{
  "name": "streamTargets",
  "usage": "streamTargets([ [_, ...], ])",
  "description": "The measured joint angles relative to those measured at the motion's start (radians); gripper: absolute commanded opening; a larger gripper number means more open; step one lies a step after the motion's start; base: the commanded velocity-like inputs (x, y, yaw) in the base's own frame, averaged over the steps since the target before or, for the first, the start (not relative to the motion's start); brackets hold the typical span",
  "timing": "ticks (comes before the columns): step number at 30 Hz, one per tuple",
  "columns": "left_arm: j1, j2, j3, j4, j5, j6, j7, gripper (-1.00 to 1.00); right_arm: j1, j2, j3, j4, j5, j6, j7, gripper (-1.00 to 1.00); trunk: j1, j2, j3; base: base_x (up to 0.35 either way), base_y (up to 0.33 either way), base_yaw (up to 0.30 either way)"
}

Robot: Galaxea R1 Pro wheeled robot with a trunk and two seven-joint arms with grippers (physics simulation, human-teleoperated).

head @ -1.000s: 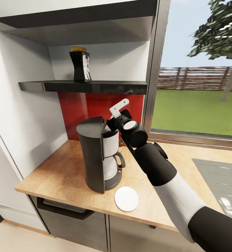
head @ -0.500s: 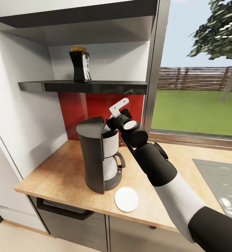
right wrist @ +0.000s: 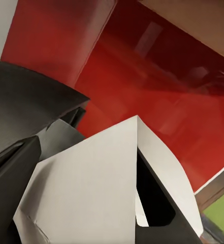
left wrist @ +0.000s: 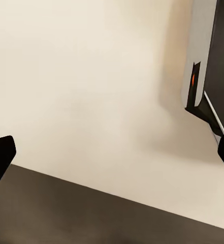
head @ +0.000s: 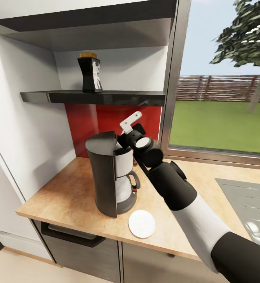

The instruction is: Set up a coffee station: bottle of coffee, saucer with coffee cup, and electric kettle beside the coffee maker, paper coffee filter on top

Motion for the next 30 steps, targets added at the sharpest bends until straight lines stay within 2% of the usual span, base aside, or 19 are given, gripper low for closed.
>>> streamTargets([
  [11,0.0,0.0,0.0,0.0,0.0,0.0,0.0,1.0,0.0,0.0,0.062,0.019,0.056,0.0,-0.002,-1.0,0.0,0.0,0.0,0.0,0.0,0.0],
  [12,0.0,0.0,0.0,0.0,0.0,0.0,0.0,1.0,0.0,0.0,0.093,0.02,0.057,0.0,-0.002,-1.0,0.0,0.0,0.0,0.0,0.0,0.0],
  [30,0.0,0.0,0.0,-0.001,0.0,0.0,0.0,1.0,0.0,0.0,0.095,0.02,0.063,0.0,-0.003,-1.0,0.0,0.0,0.0,0.015,0.0,0.0],
])
